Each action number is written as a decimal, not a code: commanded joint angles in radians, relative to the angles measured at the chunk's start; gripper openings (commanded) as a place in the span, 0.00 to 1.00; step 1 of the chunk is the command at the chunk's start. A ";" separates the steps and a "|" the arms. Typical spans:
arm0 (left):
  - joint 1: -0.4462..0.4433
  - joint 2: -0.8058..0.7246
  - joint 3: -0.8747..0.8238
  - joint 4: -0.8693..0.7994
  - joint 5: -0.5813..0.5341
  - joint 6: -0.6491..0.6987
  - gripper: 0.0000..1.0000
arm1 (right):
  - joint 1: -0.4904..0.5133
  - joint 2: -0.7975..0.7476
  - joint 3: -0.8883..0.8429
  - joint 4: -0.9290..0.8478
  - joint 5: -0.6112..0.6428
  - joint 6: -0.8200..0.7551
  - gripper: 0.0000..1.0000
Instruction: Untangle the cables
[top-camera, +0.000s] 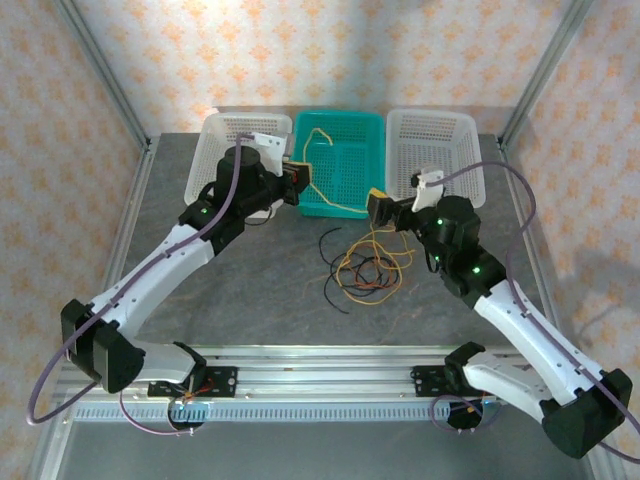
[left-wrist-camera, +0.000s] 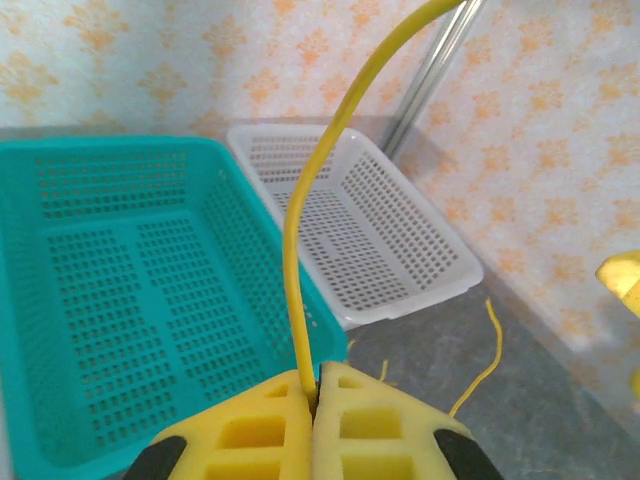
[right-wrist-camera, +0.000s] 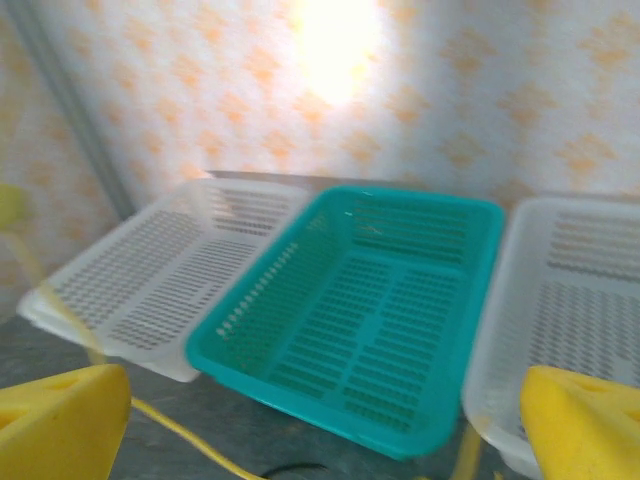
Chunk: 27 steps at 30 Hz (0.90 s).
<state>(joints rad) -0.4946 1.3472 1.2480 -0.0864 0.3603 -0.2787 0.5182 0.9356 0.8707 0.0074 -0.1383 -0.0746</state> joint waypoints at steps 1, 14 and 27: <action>0.004 0.012 0.000 0.119 0.085 -0.087 0.00 | 0.026 0.040 0.065 -0.024 -0.170 -0.071 1.00; -0.062 0.066 0.057 0.088 0.117 -0.080 0.00 | 0.112 0.229 0.163 -0.110 -0.077 -0.250 0.83; -0.074 0.048 0.039 0.110 0.169 -0.111 0.00 | 0.113 0.278 0.138 -0.086 -0.117 -0.233 0.47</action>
<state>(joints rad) -0.5568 1.4143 1.2758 -0.0319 0.4923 -0.3634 0.6277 1.2179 1.0130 -0.1051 -0.2447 -0.3119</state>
